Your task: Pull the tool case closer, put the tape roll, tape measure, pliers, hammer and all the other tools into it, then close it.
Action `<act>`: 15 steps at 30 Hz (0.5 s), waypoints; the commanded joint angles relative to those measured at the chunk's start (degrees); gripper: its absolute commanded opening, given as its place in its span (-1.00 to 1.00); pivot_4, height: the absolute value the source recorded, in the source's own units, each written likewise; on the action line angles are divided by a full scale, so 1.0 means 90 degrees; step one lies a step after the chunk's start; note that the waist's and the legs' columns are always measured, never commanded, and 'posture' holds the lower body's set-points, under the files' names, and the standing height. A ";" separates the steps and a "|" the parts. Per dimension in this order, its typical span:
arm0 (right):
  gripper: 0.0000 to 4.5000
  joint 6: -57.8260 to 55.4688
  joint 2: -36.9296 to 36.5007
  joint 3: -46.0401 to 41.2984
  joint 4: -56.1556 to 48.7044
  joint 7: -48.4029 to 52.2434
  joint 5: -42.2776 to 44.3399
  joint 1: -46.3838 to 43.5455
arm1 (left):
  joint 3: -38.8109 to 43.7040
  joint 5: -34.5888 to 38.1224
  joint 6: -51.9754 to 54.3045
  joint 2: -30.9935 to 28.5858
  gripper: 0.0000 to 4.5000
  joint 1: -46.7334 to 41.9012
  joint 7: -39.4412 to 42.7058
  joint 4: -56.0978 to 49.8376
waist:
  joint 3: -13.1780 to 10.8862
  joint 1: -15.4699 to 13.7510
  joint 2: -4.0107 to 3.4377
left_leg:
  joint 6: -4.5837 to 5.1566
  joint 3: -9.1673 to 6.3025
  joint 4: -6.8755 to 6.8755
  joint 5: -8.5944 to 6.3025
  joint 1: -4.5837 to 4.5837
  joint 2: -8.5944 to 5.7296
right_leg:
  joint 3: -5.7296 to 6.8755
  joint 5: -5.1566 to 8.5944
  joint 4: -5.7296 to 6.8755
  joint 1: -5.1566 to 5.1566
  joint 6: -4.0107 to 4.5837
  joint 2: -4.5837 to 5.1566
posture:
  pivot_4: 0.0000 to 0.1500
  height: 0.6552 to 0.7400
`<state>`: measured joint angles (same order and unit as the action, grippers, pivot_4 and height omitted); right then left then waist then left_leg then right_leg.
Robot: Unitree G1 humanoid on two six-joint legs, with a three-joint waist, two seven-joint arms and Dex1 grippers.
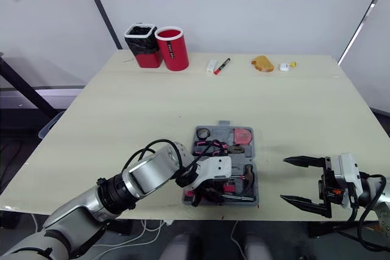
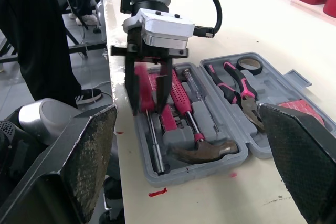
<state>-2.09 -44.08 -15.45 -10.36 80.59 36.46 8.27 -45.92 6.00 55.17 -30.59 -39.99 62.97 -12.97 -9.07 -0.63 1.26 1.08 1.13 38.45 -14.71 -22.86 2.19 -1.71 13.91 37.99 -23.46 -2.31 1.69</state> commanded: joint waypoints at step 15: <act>1.00 0.0146 0.0052 -0.0094 -0.0146 -0.0029 0.0042 -0.0043 | 0.1982 0.1320 -0.2716 0.0116 0.01 0.0833 0.0902 0.0578 | 0.0000 -0.0009 -0.0001 | 0.0000 0.0001 0.0001 0.0000 0.0000 0.0001 | 0.0002 0.0000 0.0000 0.0000 0.0004 0.0002 | 1.00 1.00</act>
<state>-1.79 -43.89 -15.43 -10.36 80.55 36.38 8.18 -32.58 14.88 35.06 -30.05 -33.07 68.79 -9.82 -9.06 -0.71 1.25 1.08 1.14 38.46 -14.71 -22.86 2.20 -1.68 13.92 37.99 -23.46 -2.28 1.71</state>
